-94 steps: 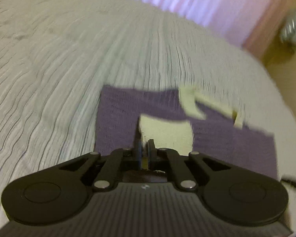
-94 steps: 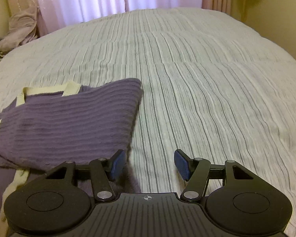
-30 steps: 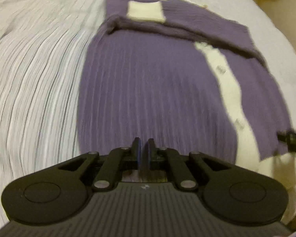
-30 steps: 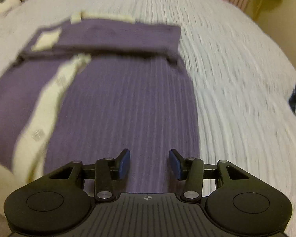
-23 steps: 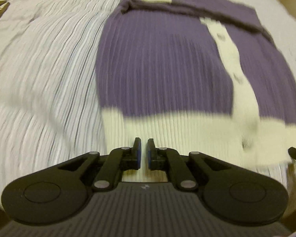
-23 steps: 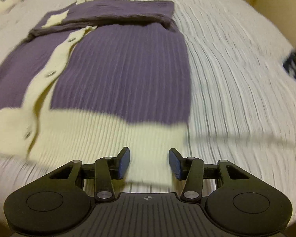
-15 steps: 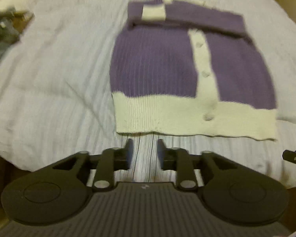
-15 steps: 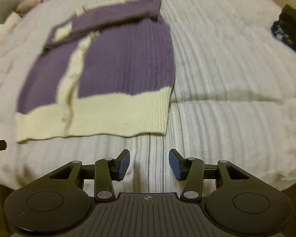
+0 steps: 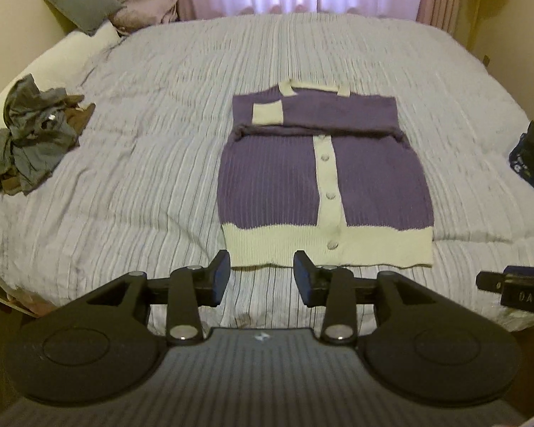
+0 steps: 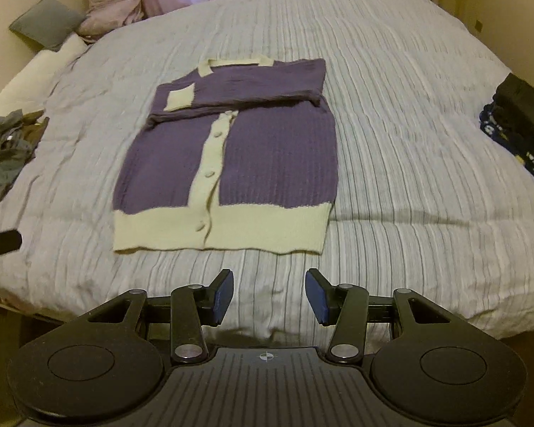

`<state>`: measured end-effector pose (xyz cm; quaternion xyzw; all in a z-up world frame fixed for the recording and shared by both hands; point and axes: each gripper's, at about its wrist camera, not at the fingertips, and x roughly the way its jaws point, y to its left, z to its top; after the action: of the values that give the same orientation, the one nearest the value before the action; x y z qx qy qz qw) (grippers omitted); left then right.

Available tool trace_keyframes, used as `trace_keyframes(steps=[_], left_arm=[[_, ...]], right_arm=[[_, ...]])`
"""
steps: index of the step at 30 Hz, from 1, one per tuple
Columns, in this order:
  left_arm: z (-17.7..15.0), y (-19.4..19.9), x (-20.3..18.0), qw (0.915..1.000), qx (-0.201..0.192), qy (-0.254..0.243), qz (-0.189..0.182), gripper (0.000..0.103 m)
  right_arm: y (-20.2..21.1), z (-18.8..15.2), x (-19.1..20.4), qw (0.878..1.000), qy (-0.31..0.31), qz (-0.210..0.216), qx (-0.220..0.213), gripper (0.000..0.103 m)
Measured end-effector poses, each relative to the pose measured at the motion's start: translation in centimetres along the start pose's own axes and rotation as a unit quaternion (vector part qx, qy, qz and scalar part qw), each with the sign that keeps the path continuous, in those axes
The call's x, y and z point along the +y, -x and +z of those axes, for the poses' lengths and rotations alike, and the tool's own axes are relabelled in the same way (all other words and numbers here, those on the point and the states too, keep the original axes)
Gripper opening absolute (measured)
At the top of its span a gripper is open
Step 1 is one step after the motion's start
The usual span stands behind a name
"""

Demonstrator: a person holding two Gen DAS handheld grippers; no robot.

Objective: Fold clothes

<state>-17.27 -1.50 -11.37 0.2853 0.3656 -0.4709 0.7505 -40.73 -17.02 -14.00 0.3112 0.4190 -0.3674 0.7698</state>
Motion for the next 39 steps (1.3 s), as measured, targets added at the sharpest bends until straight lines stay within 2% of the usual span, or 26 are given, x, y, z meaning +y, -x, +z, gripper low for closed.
trace_keyframes(steps=[4, 7, 26, 31, 39], left_arm=[[0.2, 2.5, 0.2, 0.9998, -0.017, 0.001, -0.005, 0.037], [0.0, 3.1, 0.2, 0.9997, -0.023, 0.002, -0.008, 0.038], [-1.1, 6.3, -0.4, 0.9983, -0.051, 0.015, -0.022, 0.043], [-1.1, 5.7, -0.9, 0.9984, -0.049, 0.013, -0.026, 0.044], [0.4, 2.6, -1.2, 0.9988, -0.035, 0.003, -0.035, 0.045]], right_arm=[[1.4, -0.4, 0.6, 1.0, -0.003, 0.002, -0.005, 0.051], [2.2, -0.7, 0.9, 1.0, -0.008, 0.001, -0.012, 0.075], [5.3, -2.3, 1.1, 0.999, 0.01, -0.004, -0.03, 0.075], [5.3, -2.2, 0.9, 0.999, 0.011, -0.006, -0.035, 0.075], [3.6, -0.8, 0.3, 0.999, -0.001, -0.011, -0.031, 0.075]])
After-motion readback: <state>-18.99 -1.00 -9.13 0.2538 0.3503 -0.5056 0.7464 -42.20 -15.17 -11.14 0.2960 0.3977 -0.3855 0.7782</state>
